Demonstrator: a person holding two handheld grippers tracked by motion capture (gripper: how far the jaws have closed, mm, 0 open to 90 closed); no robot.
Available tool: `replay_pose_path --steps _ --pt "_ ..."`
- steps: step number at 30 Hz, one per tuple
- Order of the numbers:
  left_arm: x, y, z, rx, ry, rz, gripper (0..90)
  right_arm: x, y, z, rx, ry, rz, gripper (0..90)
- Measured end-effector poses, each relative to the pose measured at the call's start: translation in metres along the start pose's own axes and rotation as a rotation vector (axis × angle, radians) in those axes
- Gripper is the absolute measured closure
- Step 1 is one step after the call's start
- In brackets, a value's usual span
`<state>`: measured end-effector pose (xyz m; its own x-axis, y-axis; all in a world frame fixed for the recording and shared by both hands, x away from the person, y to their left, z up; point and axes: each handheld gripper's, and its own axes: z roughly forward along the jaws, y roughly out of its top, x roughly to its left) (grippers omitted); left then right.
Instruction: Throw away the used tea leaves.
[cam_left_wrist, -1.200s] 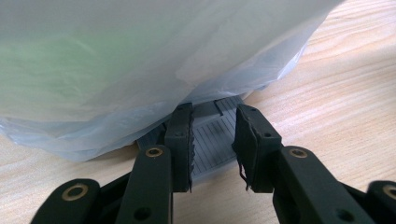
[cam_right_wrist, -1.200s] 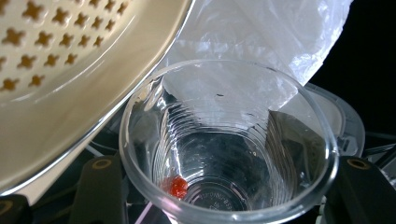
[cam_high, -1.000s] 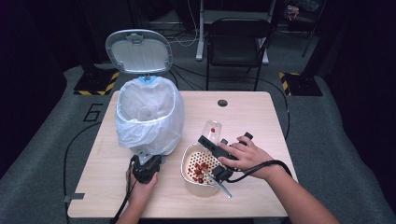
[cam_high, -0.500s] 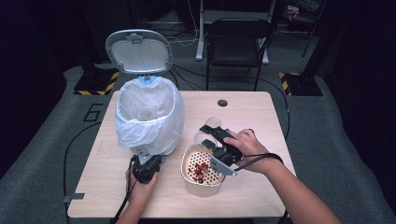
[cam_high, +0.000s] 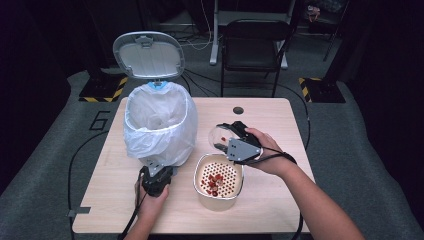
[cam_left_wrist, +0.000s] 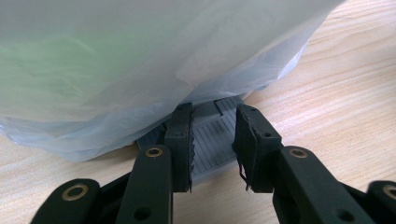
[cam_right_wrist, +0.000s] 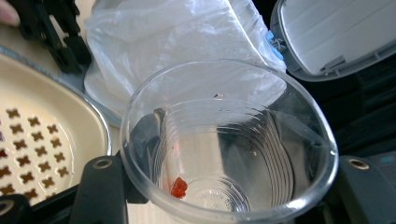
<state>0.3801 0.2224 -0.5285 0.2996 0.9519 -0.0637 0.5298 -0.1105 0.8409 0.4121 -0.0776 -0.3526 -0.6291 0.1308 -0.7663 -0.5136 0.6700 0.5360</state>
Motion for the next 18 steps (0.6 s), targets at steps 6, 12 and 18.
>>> replay_pose_path --steps 6,12,18 --pt "0.0 0.0 0.0 0.007 -0.004 -0.001 67.5 -0.01 0.003 0.0 -0.006 0.045 0.093 38.5" --pt "0.001 0.0 0.0 0.005 -0.007 0.006 67.5 -0.018 0.005 0.003 0.022 0.122 0.171 38.8" --pt "0.0 0.0 -0.001 0.008 -0.009 0.005 67.4 -0.028 0.004 0.007 0.04 0.208 0.285 38.9"
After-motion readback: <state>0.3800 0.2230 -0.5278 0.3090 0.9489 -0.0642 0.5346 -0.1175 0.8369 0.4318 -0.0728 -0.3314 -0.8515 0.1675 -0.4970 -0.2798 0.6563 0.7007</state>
